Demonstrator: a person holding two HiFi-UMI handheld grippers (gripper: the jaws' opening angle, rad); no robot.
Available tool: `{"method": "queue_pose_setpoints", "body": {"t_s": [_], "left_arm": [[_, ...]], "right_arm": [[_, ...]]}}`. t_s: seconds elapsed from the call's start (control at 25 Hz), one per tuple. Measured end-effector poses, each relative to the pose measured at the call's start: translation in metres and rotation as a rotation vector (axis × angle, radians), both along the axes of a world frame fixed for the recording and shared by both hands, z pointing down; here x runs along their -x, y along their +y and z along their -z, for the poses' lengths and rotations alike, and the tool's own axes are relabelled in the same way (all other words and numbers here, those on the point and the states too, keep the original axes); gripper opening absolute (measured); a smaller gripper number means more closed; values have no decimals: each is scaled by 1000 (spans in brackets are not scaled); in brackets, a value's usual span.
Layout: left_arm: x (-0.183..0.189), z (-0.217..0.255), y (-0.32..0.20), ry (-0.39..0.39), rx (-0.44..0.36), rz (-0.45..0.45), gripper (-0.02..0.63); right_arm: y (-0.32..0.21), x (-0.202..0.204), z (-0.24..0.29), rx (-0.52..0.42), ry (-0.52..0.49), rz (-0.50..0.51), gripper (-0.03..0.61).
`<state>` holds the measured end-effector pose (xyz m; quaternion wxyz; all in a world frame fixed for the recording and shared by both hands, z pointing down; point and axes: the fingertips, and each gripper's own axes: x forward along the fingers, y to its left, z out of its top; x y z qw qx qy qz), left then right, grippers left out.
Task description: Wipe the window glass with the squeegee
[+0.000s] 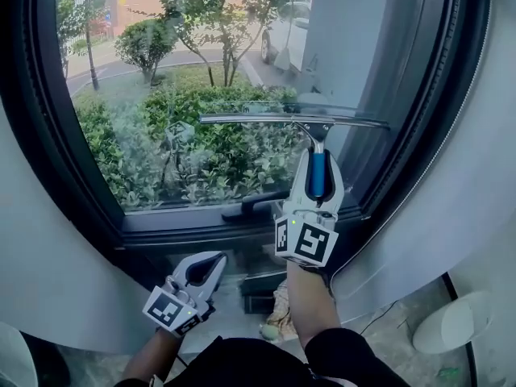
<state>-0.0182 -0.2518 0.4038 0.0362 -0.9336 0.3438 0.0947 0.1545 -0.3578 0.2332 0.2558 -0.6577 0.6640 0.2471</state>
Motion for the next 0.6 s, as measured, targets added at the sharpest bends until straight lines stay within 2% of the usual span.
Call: {"method": "queue_pose_setpoints", "body": {"t_s": [0.6], "left_arm": [[0,1,1,23,18,6,0]], "right_arm": [[1,-1,-14,31,27,-9,135]]}}
